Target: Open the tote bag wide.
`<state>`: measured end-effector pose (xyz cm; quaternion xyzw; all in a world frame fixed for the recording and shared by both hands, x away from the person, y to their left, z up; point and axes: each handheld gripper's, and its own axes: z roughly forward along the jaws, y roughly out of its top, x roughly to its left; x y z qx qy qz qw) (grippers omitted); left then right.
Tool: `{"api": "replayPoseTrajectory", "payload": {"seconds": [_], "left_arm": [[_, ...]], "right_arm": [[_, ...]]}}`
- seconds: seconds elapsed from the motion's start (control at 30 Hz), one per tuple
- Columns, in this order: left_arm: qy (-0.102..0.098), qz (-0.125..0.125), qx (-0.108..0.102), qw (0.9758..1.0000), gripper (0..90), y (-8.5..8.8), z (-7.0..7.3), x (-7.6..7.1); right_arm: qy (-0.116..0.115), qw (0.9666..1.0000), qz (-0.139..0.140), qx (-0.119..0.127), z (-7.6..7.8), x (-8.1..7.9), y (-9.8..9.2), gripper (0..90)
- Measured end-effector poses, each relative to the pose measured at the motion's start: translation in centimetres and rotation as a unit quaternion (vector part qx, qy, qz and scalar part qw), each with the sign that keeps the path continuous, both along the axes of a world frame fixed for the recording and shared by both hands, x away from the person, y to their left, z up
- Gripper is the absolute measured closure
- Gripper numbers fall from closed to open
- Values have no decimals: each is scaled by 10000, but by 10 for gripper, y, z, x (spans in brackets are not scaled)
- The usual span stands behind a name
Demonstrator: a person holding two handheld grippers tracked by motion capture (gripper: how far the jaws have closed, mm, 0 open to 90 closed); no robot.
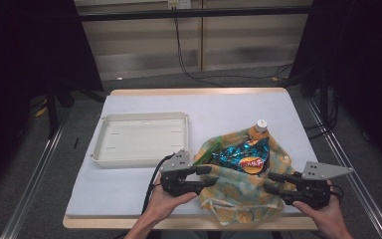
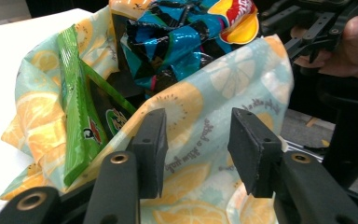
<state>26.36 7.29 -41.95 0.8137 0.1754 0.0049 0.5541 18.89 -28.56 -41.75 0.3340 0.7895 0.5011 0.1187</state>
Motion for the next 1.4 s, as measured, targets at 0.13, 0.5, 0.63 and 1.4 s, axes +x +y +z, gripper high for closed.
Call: {"api": "replayPoseTrajectory", "payload": {"seconds": [0.13,0.5,0.63,1.4], "left_arm": [[-71,-17,-17,10000,540,-2,5,0],[-153,-13,12,9999,519,-10,7,7],[-200,-22,199,9996,531,-14,2,7],[393,-409,957,9938,900,-19,-40,10]], "right_arm": [[46,9998,188,-54,-3,-3,2,849],[394,9970,457,-476,-20,-13,7,900],[461,9969,456,-456,-23,-10,4,900],[122,9996,158,-190,-17,-11,-7,663]]}}
